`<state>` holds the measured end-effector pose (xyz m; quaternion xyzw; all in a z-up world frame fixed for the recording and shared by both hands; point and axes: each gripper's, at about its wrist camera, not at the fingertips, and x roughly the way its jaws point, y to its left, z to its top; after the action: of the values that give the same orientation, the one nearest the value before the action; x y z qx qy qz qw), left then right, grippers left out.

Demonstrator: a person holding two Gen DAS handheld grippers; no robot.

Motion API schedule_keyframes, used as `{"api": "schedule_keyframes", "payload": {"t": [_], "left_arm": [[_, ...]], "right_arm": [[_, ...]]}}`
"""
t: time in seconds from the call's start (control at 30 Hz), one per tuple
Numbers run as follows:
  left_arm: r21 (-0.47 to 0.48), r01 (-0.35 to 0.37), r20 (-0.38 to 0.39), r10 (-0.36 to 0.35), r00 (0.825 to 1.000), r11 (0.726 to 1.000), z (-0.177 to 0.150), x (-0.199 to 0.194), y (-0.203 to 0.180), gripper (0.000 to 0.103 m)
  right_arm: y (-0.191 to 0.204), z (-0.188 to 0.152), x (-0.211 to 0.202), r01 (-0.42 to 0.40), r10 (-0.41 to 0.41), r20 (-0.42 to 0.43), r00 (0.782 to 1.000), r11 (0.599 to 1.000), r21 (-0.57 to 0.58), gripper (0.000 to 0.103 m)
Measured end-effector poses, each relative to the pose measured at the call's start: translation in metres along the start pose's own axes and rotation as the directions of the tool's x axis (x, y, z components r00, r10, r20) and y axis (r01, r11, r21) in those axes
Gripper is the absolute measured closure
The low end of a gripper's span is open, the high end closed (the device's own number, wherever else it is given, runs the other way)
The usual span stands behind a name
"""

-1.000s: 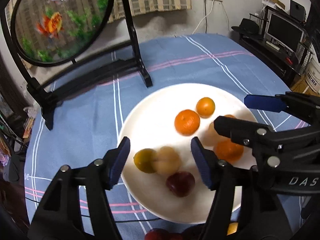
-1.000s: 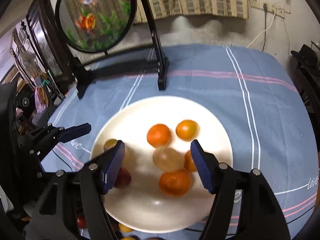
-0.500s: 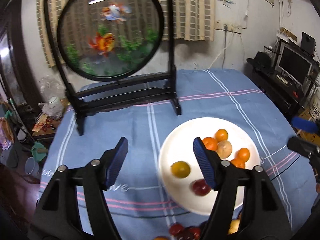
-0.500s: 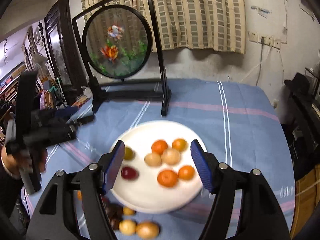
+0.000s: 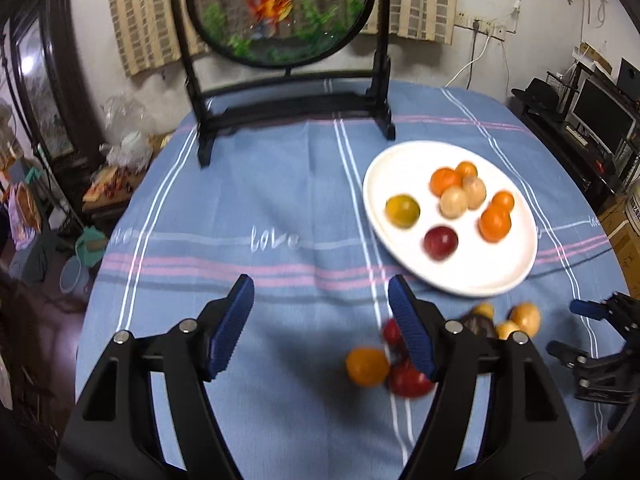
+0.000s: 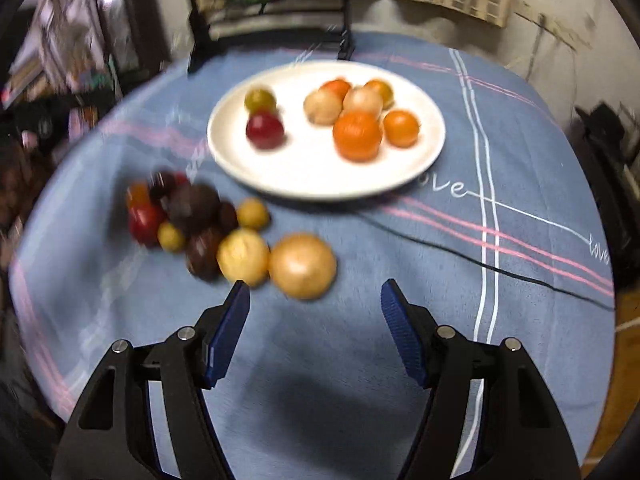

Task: Organize fruits
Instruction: 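Grasp a red plum with the left tool while the right tool grasps a tan potato-like fruit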

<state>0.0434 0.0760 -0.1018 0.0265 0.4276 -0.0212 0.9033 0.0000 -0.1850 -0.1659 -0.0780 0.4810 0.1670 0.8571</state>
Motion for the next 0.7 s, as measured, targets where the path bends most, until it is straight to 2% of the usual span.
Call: {"api": "schedule_keyframes", "payload": {"t": [0.17,0.33,0.43,0.47,0.6,0.7], "left_arm": [[-0.019,0.013,-0.039,-0.013,0.999,1.000,-0.028,-0.007,0.007,0.032],[-0.038,0.033,-0.098,-0.036,0.995,0.999,-0.058,-0.007,0.003,0.031],[-0.046,0.044,-0.140,-0.050,0.989,0.998,-0.069,0.000,-0.006,0.031],[-0.043,0.048,-0.143,-0.053,0.988,0.998,-0.070,0.001,-0.008,0.031],[-0.020,0.122,-0.153,-0.124,0.980,0.992,-0.073,0.008,-0.031,0.031],[-0.002,0.161,-0.182,-0.159,0.970,0.987,-0.076,0.021,-0.047,0.031]], "right_arm": [[-0.001,0.004,0.023,0.016,-0.019,-0.042,0.999,0.998,-0.054,0.035],[0.007,0.011,0.048,0.008,-0.023,-0.082,0.996,0.983,-0.183,0.036],[0.013,0.019,0.053,-0.060,0.036,-0.106,0.994,0.972,-0.229,0.058],[0.015,0.021,0.053,-0.061,0.035,-0.112,0.993,0.970,-0.236,0.058],[0.006,0.022,0.048,-0.093,0.070,-0.122,0.990,0.976,-0.196,0.059],[-0.008,0.016,0.037,-0.115,0.103,-0.113,0.988,0.988,-0.102,0.059]]}}
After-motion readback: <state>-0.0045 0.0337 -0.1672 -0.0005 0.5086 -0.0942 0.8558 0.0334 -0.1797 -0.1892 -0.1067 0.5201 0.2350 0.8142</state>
